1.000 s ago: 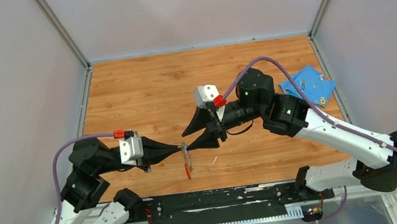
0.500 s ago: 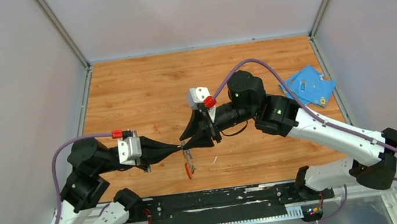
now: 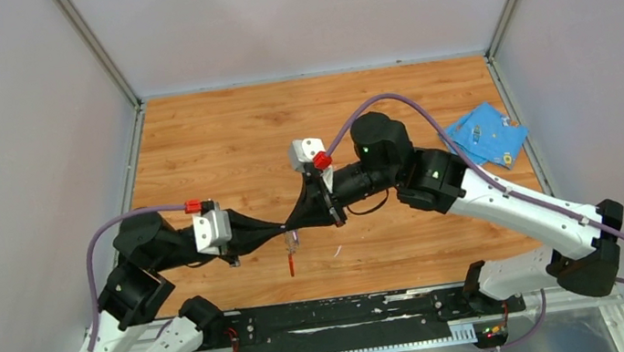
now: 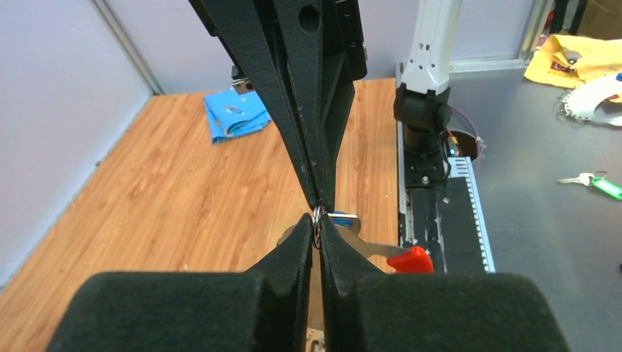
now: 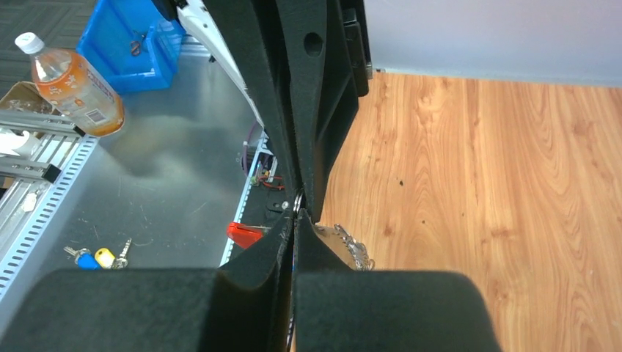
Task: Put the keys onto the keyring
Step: Adjust the key on the keyring.
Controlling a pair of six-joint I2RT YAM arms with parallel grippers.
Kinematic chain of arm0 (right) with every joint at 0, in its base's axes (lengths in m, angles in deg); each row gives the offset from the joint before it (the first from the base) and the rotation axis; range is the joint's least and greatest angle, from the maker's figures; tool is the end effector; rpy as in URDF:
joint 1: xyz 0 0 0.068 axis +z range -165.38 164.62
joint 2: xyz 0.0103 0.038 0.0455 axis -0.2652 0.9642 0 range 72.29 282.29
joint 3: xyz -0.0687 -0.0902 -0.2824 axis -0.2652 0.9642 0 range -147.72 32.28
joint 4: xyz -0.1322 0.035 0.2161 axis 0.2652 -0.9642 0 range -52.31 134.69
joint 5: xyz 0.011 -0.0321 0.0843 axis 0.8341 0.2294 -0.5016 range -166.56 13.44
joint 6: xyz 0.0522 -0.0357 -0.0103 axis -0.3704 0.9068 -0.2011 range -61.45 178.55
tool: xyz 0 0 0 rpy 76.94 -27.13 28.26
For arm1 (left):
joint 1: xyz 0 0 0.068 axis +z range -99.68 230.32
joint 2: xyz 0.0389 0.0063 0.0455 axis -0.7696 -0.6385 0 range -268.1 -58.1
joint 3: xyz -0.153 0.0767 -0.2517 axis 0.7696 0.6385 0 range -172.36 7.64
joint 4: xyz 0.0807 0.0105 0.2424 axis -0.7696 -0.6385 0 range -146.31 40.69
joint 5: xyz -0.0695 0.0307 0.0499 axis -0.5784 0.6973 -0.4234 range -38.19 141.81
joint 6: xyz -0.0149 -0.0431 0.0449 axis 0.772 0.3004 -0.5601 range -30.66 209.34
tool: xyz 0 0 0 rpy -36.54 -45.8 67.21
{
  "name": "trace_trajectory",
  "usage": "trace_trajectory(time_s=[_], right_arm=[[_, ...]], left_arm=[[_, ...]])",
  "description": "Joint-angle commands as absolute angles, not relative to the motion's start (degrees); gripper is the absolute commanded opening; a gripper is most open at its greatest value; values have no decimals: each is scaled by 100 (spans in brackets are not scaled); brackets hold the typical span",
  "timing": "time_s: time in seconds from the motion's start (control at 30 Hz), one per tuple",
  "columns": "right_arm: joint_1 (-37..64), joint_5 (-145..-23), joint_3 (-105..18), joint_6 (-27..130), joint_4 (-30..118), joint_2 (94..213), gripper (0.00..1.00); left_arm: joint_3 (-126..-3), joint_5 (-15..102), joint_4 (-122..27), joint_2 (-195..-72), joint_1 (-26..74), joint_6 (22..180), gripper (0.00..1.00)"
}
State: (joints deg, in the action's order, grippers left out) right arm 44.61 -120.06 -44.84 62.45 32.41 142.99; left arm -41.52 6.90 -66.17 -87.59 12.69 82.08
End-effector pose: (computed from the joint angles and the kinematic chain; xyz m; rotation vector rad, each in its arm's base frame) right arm 0.1014 0.2441 0.4684 -1.4426 1.1370 1.3419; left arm 0.0386 -0.0738 0.4018 1.1678 1.1314 -1.0053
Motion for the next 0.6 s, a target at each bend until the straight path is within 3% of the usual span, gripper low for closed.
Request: trace_trajectory(time_s=[0.0,0.1,0.17,0.33,0.57], right_arm=[[4485,-11620,-4872,6378,2411,14513,0],[4532,-11343,-5200,6513,1749,14707,0],[4564,-11211,-5461,6609,1301,14839,0],[4737,-10853,-6218,6846,374,15284,0],[5087,-10453,-7044,7049,-450,15778,0]], left_arm=[[-4334,805,-7196,-8995,1253,7707,16],[-4461,605,-7778,-9104,1248,7293,29],[-4568,514,-8138,-9183,1253,6968,32],[-4685,395,-8439,-9291,1252,6642,31],[-4733,537,-8455,-9420,1253,6493,21]])
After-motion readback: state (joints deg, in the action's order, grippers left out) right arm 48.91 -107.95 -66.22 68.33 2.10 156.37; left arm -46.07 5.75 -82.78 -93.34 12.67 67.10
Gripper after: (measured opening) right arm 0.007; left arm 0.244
